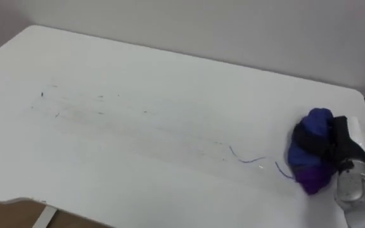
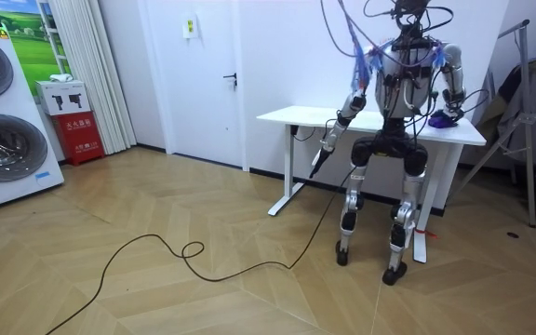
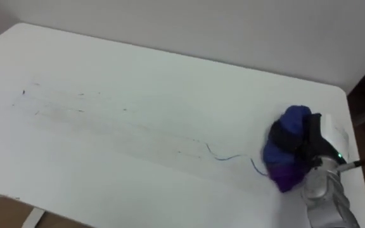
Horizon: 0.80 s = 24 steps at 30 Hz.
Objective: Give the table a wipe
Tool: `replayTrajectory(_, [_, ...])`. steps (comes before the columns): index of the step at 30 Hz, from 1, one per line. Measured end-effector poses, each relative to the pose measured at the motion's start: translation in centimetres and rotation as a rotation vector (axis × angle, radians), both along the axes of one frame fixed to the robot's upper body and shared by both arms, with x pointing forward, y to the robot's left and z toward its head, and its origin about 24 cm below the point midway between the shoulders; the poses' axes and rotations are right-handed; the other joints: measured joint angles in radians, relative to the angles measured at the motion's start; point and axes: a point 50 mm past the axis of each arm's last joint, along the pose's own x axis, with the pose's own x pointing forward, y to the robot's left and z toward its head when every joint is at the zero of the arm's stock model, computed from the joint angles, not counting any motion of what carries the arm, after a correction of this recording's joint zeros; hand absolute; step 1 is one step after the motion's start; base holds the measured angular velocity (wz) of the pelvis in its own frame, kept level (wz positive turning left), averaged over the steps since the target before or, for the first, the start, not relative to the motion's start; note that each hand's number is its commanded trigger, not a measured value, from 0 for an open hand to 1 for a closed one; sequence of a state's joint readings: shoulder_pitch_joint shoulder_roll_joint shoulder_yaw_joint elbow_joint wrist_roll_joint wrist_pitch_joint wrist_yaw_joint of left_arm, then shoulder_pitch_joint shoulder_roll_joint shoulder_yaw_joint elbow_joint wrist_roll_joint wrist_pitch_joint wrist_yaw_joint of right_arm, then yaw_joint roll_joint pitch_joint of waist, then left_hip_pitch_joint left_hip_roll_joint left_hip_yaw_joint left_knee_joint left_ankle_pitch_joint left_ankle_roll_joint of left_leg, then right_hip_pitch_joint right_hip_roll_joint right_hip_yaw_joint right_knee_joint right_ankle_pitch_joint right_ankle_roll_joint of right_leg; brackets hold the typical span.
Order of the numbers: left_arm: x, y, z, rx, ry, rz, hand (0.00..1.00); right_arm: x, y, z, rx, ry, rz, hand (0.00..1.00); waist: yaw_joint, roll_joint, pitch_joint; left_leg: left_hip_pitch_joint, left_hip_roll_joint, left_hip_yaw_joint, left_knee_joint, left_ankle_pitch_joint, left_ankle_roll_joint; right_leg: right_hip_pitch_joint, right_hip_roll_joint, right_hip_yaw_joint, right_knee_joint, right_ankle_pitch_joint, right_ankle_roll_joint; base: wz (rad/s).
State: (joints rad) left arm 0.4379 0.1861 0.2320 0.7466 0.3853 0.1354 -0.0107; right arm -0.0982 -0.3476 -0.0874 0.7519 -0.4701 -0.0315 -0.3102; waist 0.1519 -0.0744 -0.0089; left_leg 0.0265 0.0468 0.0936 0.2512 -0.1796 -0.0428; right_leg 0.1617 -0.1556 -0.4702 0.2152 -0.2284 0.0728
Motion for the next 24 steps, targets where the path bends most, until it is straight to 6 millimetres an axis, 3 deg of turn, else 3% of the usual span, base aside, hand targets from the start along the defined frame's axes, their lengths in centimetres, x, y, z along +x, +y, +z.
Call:
replayTrajectory(3, [0.9, -0.2, -0.1, -0.003, -0.021, -0.012, 0.00, 0.6, 0.0, 0.3, -0.005, -0.008, -0.008, 1.00, 0.019, 0.015, 0.0007, 0.002, 0.001, -0.006, 0.001, -0.006, 0.001, -0.001, 0.007, 0.011, -0.012, 0.012, 0.000, -0.10])
replayTrajectory(6, [1.5, -0.7, -0.4, -0.018, -0.018, -0.028, 0.00, 2.4, 0.6, 1.2, -0.025, 0.008, -0.005, 1.00, 0.053, 0.043, 0.0007, 0.004, 0.005, 0.000, -0.020, -0.010, 0.004, -0.016, 0.010, 0.035, -0.005, 0.024, -0.005, -0.31])
replayTrajectory(9, [1.4, -0.9, -0.6, -0.025, 0.012, -0.023, 0.00, 5.9, 4.5, 2.6, -0.097, 0.053, 0.193, 1.00, 0.117, 0.048, 0.0018, 0.001, 0.020, 0.034, -0.032, -0.005, 0.001, -0.055, 0.024, 0.087, 0.010, 0.034, -0.021, -0.48])
replayTrajectory(10, [1.3, -1.0, -0.7, -0.028, 0.020, -0.026, 0.00, 6.5, 5.2, 3.0, -0.107, 0.049, 0.233, 1.00, 0.127, 0.048, 0.0023, -0.001, 0.022, 0.038, -0.033, -0.004, 0.000, -0.063, 0.025, 0.090, 0.010, 0.035, -0.023, -0.18])
replayTrajectory(12, [1.2, -1.4, -0.9, -0.041, 0.046, -0.032, 0.00, 8.3, 9.0, 4.1, -0.107, 0.025, 0.388, 1.00, 0.152, 0.044, 0.0109, -0.005, 0.029, 0.041, -0.033, -0.001, -0.004, -0.077, 0.033, 0.097, 0.006, 0.038, -0.027, -0.05])
replayTrajectory(14, [1.3, -1.4, -0.9, -0.049, 0.045, -0.028, 0.00, 8.7, 10.2, 4.3, -0.095, 0.019, 0.448, 1.00, 0.173, 0.040, 0.0149, -0.010, 0.027, 0.028, -0.030, 0.006, -0.004, -0.076, 0.033, 0.082, 0.005, 0.038, -0.027, 0.18])
replayTrajectory(18, [0.1, -1.2, -0.6, -0.046, 0.053, -0.016, 0.00, 7.3, 9.7, 3.2, -0.098, 0.028, 0.442, 1.00, 0.154, 0.038, 0.0191, -0.014, 0.019, -0.016, -0.029, 0.006, -0.004, -0.050, 0.031, 0.043, -0.008, 0.038, -0.026, 0.37])
replayTrajectory(20, [-1.2, -1.1, -0.5, -0.041, 0.080, -0.004, 0.00, 5.3, 8.5, 1.8, -0.074, -0.002, 0.402, 1.00, 0.118, 0.035, 0.0176, 0.005, 0.004, -0.028, -0.032, 0.006, -0.003, -0.007, 0.024, 0.023, -0.033, 0.034, -0.016, 0.37])
replayTrajectory(24, [-1.7, 0.0, -0.2, 0.004, 0.053, 0.046, 0.00, 1.2, 5.0, 0.1, -0.033, -0.063, 0.216, 1.00, 0.060, 0.023, 0.0121, 0.016, -0.016, -0.032, -0.034, 0.002, 0.004, 0.029, 0.011, -0.001, -0.052, 0.025, 0.003, 0.26])
